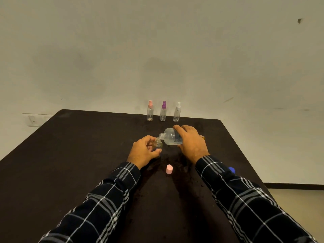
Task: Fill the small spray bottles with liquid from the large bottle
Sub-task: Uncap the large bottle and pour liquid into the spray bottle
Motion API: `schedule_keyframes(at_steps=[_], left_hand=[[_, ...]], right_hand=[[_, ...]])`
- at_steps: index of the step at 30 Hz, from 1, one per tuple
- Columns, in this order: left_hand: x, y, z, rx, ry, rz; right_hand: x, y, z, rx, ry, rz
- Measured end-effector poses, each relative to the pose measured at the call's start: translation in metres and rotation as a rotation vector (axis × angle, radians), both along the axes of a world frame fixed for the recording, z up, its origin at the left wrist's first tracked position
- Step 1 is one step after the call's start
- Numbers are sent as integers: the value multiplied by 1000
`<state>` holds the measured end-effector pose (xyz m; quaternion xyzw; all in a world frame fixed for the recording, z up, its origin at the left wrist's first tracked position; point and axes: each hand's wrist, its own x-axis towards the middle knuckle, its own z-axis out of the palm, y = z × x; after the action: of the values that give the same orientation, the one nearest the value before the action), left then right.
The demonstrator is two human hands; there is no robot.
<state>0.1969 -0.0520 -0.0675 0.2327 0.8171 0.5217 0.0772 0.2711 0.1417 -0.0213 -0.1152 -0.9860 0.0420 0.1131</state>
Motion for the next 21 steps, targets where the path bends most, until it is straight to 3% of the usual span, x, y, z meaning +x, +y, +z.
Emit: schedule_keyframes(at_steps=[21], left_hand=[[1, 1, 0, -19, 13, -1]], right_hand=[[4, -4, 11, 43, -48, -15]])
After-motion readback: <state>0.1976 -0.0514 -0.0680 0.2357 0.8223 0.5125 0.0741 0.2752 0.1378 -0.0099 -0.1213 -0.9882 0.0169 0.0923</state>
